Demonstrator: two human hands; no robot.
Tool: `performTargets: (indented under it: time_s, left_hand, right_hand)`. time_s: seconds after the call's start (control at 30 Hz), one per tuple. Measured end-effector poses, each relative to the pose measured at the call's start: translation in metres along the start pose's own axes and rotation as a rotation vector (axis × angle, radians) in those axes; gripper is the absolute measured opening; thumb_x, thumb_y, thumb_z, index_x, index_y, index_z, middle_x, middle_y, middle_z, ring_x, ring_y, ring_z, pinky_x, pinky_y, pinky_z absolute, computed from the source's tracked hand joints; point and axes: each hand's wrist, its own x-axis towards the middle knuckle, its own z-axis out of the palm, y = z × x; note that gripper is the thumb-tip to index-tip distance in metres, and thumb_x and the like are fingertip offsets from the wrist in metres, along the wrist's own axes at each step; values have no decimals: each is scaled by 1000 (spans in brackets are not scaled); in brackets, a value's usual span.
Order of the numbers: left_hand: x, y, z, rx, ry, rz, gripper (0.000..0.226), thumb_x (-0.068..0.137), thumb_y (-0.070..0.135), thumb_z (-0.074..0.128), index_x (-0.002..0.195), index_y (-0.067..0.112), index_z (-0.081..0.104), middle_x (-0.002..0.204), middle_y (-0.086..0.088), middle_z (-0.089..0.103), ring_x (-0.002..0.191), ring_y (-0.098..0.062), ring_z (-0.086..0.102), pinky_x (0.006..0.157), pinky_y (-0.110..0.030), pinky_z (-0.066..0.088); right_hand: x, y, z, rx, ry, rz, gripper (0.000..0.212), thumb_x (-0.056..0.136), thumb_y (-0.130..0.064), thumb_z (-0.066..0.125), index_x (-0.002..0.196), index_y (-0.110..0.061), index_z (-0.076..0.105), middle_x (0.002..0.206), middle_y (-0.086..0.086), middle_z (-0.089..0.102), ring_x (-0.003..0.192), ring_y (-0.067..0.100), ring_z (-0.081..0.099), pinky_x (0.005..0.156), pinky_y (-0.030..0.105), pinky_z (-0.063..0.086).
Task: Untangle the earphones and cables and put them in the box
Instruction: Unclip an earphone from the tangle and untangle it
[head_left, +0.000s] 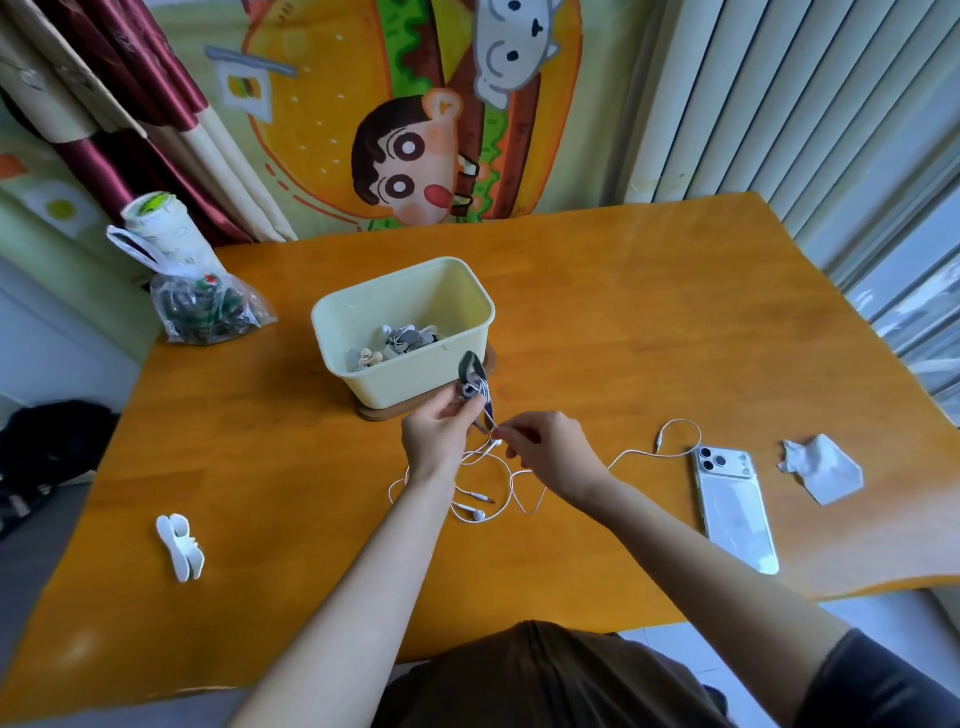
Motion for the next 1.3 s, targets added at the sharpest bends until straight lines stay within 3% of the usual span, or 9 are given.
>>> performTargets:
  time_s: [0.23, 0.37, 0.47, 0.6, 0.7, 0.87, 1.0, 1.2, 1.3]
  left_hand:
    - [1, -23, -16, 497, -118, 176, 29, 81, 12, 74, 110, 13, 72, 95, -1, 74, 83, -12, 67, 64, -5, 45]
    - [-7, -21, -23, 431, -364, 59, 23, 82, 11, 72, 101, 23, 74, 91, 6, 75, 92, -13, 69, 89, -32, 53]
    - [-19, -12, -17, 333, -557, -8, 25, 84, 8, 70, 95, 30, 72, 93, 9, 74, 92, -4, 67, 88, -23, 51]
    - [-28, -8, -9, 249, -624, -69, 28, 83, 8, 70, 92, 34, 72, 92, 13, 73, 95, -4, 65, 84, -19, 51]
    - [-32, -5, -6, 149, -652, -85, 26, 81, 8, 70, 100, 25, 71, 93, 9, 74, 93, -5, 66, 86, -18, 50]
    - [-30, 1, 2, -151, -510, -113, 40, 73, 19, 67, 112, 15, 67, 103, -1, 72, 97, -15, 64, 85, -24, 49]
    - [-24, 8, 4, -283, -284, -220, 20, 82, 19, 66, 102, 19, 69, 94, -3, 66, 80, -13, 51, 74, -25, 40]
    - [-19, 2, -1, -250, -53, -289, 14, 87, 22, 67, 101, 21, 71, 86, 3, 66, 77, -11, 50, 76, -28, 44]
    - [-15, -6, -6, -177, -8, -229, 12, 87, 18, 67, 98, 19, 71, 80, 6, 66, 71, -7, 53, 66, -18, 45]
  right_hand:
    - [7, -6, -37, -160, -217, -45, 21, 94, -19, 53, 89, -12, 72, 63, -10, 56, 50, 2, 49, 49, 12, 37]
    - [21, -4, -65, -229, -171, -70, 23, 95, -22, 53, 88, -13, 73, 70, -4, 60, 56, 2, 50, 51, 8, 37]
    - [30, 4, -72, -256, -135, -67, 22, 95, -21, 53, 87, -13, 73, 71, -4, 59, 59, 8, 50, 53, 10, 36]
    - [32, 15, -69, -215, -88, -40, 20, 94, -21, 55, 82, -16, 70, 64, -12, 56, 54, 10, 49, 53, 23, 37]
    - [30, 22, -63, -203, -99, -35, 22, 94, -23, 55, 76, -22, 66, 63, -16, 55, 54, 9, 50, 51, 17, 37]
    - [17, 28, -43, -64, -120, -18, 39, 97, -24, 50, 59, -34, 53, 55, -17, 54, 47, -3, 49, 50, 11, 36]
    - [5, 29, -22, 26, -154, 6, 35, 98, -25, 45, 66, -28, 56, 62, -12, 56, 47, -1, 47, 50, 12, 36]
    - [-4, 21, 2, -24, -144, -29, 29, 98, -23, 44, 74, -19, 59, 62, -10, 54, 52, 4, 46, 54, 15, 35]
    - [-4, 12, 8, -46, -130, -57, 28, 98, -22, 45, 75, -19, 60, 63, -9, 55, 53, 5, 47, 54, 16, 36]
